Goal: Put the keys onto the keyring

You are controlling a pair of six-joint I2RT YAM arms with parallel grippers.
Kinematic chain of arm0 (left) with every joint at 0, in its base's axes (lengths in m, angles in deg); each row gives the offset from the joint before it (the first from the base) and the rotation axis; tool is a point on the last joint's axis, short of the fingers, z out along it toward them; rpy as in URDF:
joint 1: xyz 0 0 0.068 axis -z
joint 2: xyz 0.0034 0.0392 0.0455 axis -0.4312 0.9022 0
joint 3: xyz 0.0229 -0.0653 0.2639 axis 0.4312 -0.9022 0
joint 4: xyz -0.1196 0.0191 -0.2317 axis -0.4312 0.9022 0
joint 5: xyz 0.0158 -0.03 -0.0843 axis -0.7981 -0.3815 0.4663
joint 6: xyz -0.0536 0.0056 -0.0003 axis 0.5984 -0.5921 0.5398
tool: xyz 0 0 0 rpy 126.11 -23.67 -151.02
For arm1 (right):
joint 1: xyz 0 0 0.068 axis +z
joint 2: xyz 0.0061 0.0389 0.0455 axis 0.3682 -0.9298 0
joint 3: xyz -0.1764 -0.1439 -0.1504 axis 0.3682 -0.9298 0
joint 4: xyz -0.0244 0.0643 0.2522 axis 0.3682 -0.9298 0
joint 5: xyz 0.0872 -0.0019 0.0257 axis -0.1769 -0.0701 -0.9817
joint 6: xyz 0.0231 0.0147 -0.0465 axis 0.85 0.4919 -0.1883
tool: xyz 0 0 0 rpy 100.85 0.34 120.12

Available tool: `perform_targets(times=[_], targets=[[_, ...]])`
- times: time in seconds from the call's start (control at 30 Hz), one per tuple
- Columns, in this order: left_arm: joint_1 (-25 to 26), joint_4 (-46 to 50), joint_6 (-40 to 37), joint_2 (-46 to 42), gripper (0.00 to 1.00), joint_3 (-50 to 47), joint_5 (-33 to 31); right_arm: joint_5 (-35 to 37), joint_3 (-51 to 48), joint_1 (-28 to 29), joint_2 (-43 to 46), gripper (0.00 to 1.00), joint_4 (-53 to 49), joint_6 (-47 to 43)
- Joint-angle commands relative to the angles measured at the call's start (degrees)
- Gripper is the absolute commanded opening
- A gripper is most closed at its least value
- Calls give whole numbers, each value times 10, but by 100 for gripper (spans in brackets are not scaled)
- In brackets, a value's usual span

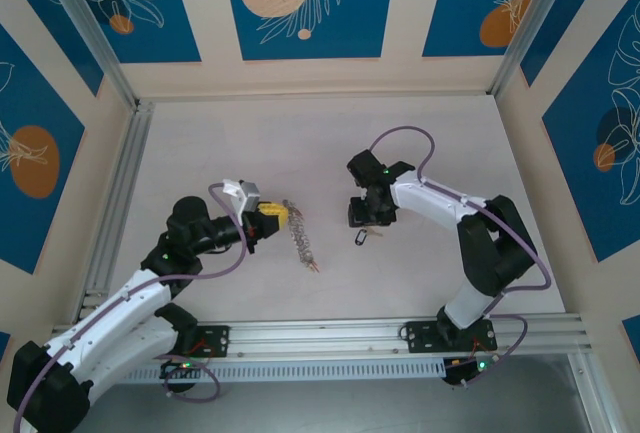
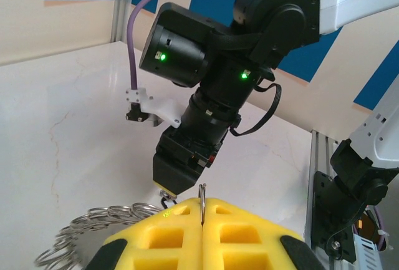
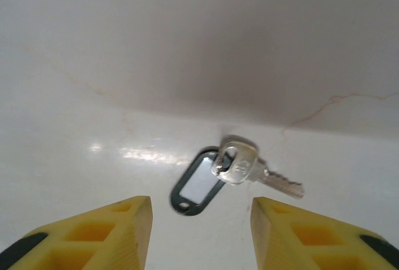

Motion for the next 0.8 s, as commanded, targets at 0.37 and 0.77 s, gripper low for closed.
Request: perform_targets(times=[0.37, 0.77], targets=[[-6, -7, -7, -5, 0, 8, -5, -6, 11, -10, -64, 30, 26, -31], [-6, -11, -6, -8, 0, 6, -1, -4, 5, -11, -70, 13, 31, -29]])
